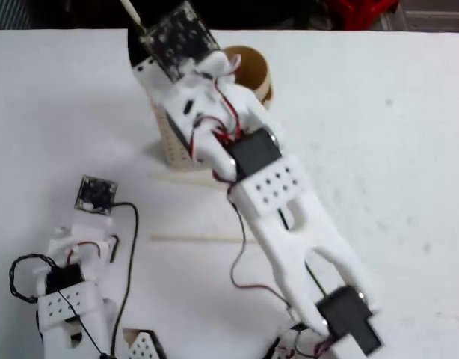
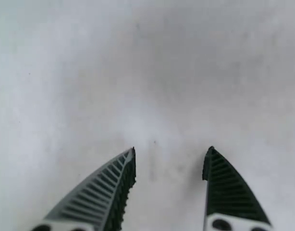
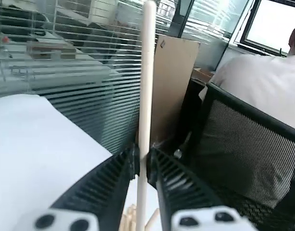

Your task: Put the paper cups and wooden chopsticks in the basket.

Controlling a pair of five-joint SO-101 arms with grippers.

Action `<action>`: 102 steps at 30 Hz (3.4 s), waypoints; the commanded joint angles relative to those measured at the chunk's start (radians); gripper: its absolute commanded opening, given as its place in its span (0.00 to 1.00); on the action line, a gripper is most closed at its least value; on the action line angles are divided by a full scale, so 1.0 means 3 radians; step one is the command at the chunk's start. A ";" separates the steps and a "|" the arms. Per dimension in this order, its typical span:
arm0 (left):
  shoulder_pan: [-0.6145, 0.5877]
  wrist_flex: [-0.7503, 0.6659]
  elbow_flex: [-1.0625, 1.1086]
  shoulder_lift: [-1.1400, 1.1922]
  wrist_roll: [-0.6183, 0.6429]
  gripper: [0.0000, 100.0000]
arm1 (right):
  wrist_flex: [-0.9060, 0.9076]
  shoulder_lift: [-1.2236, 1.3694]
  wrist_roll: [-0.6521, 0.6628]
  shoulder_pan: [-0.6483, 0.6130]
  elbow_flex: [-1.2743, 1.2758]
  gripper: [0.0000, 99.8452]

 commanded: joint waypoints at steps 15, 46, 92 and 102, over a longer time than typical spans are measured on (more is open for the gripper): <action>0.0028 -0.0051 -0.0031 -0.0043 -0.0036 0.24 | 0.1383 -0.0182 -0.0404 0.0100 -0.0297 0.13; 0.0028 -0.0051 -0.0031 -0.0043 -0.0036 0.24 | 0.2105 -0.1368 0.3601 0.1383 0.3212 0.19; 0.0028 -0.0051 -0.0031 -0.0043 -0.0036 0.24 | 0.2028 -0.0228 0.3058 0.0954 0.2926 0.02; 0.0028 -0.0051 -0.0031 -0.0043 -0.0036 0.24 | 0.2125 -0.0652 0.2608 0.0990 0.3171 0.08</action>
